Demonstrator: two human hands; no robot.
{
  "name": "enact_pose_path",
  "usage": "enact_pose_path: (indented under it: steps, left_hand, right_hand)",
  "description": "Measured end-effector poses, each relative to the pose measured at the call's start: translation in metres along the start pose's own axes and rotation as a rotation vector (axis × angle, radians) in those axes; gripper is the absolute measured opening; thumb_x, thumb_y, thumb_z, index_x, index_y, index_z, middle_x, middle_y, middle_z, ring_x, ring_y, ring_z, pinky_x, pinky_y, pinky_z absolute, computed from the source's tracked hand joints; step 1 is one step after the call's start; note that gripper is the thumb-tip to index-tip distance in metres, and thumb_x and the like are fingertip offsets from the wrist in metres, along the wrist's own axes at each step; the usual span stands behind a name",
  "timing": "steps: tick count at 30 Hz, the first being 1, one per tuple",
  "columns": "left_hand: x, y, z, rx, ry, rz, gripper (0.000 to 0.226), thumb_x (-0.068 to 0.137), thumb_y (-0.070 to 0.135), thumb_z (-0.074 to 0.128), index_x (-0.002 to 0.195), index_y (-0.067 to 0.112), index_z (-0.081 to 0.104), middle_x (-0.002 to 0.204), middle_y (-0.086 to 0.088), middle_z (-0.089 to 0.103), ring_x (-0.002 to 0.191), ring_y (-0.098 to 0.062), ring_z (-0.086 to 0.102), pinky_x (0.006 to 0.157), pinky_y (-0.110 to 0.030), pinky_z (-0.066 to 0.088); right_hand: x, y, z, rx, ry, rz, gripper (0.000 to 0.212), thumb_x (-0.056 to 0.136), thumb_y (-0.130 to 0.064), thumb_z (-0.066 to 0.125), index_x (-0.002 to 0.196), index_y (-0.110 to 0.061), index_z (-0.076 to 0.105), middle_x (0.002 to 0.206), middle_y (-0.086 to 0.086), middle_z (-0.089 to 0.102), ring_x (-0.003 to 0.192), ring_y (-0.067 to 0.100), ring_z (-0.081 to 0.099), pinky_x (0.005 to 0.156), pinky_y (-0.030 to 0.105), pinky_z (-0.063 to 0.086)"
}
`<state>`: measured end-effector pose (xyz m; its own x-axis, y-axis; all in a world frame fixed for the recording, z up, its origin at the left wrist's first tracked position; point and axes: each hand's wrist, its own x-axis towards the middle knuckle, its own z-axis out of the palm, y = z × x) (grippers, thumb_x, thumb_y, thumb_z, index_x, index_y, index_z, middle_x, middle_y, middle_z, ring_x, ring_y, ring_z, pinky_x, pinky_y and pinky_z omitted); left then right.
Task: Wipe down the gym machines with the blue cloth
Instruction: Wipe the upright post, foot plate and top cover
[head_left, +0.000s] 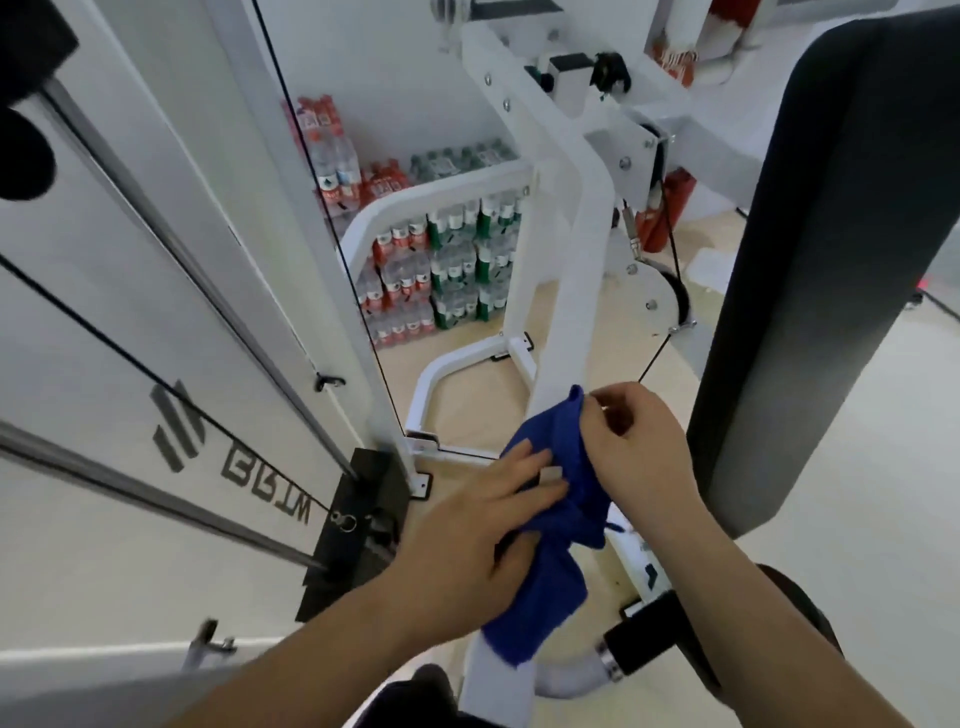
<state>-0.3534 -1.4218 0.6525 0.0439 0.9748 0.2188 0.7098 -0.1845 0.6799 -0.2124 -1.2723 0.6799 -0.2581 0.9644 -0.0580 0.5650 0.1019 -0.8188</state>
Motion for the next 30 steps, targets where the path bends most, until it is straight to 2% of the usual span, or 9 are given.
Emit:
enact_pose_path:
  steps: [3,6,9,12,16,19,23,25,30]
  left_hand:
    - [-0.002,0.006,-0.007,-0.002,-0.067,0.051,0.053,0.093,0.007,0.055,0.145,0.019,0.057,0.159,0.004,0.042,0.153,-0.007,0.026,0.122,-0.019,0.024]
    - [0.037,-0.007,-0.01,-0.026,-0.068,0.093,0.05,0.094,0.005,0.051,0.143,0.012,0.057,0.156,-0.003,0.044,0.148,-0.018,0.036,0.118,-0.038,0.036]
    - [0.037,-0.008,0.0,-0.072,0.036,-0.047,0.049,0.1,0.01,0.048,0.148,0.017,0.053,0.16,0.004,0.038,0.147,-0.014,0.038,0.115,-0.039,0.04]
    - [-0.018,0.013,0.008,-0.065,0.098,-0.153,0.051,0.102,0.018,0.05,0.153,0.027,0.046,0.163,0.013,0.033,0.145,-0.006,0.039,0.114,-0.034,0.041]
    - [-0.091,0.04,0.015,-0.07,0.223,-0.238,0.042,0.099,0.019,0.056,0.139,0.034,0.058,0.128,0.018,0.062,0.117,-0.006,0.061,0.096,-0.033,0.052]
    - [-0.123,0.069,0.03,-0.001,0.37,-0.444,0.042,0.097,0.032,0.057,0.137,0.045,0.054,0.121,0.033,0.064,0.111,0.006,0.061,0.094,-0.022,0.05]
    - [-0.135,0.095,0.044,-0.036,0.477,-0.633,0.033,0.099,0.027,0.057,0.127,0.044,0.061,0.105,0.03,0.069,0.095,0.006,0.064,0.081,-0.011,0.048]
    - [-0.14,0.102,0.047,-0.124,0.518,-0.727,0.027,0.102,0.026,0.054,0.12,0.043,0.064,0.1,0.026,0.071,0.091,0.003,0.065,0.079,-0.016,0.05]
    - [-0.118,0.1,0.041,-0.555,0.436,-0.956,0.022,0.104,0.04,0.046,0.109,0.039,0.068,0.1,0.01,0.075,0.096,-0.013,0.071,0.095,-0.043,0.057]
  right_hand:
    - [-0.019,-0.003,0.008,0.008,-0.01,-0.042,0.012,0.098,-0.039,0.061,0.103,-0.028,0.064,0.093,-0.013,0.068,0.084,0.0,0.064,0.07,0.017,0.045]
    - [-0.026,-0.005,0.018,0.051,0.042,-0.061,0.014,0.097,-0.038,0.06,0.107,-0.028,0.064,0.101,-0.008,0.068,0.085,0.002,0.064,0.069,0.015,0.044]
    - [-0.031,-0.003,0.016,0.009,0.099,-0.099,0.026,0.096,-0.038,0.061,0.119,-0.026,0.062,0.117,-0.007,0.058,0.095,0.006,0.062,0.077,0.024,0.05]
    - [-0.048,-0.003,0.011,-0.113,0.117,-0.239,0.024,0.095,-0.036,0.064,0.116,-0.024,0.066,0.114,-0.009,0.052,0.101,0.016,0.06,0.084,0.037,0.054]
    - [-0.067,-0.009,0.011,-0.14,-0.09,-0.409,0.007,0.094,-0.032,0.064,0.094,-0.026,0.068,0.096,-0.01,0.061,0.084,0.011,0.06,0.077,0.037,0.055]
    - [-0.083,-0.011,0.009,-0.076,-0.279,-0.429,0.01,0.094,-0.028,0.064,0.085,-0.027,0.066,0.087,-0.011,0.065,0.079,0.01,0.061,0.076,0.037,0.055]
    - [-0.106,-0.009,0.011,-0.089,-0.446,-0.482,0.012,0.095,-0.035,0.059,0.085,-0.031,0.065,0.084,-0.011,0.067,0.079,0.008,0.063,0.075,0.037,0.056]
    - [-0.115,-0.008,0.012,-0.086,-0.466,-0.499,0.012,0.096,-0.035,0.059,0.087,-0.031,0.066,0.085,-0.012,0.067,0.08,0.007,0.062,0.076,0.037,0.056]
    - [-0.14,-0.02,0.013,-0.004,-0.49,-0.524,0.012,0.097,-0.03,0.06,0.087,-0.029,0.067,0.082,-0.01,0.066,0.078,0.008,0.062,0.073,0.033,0.054]
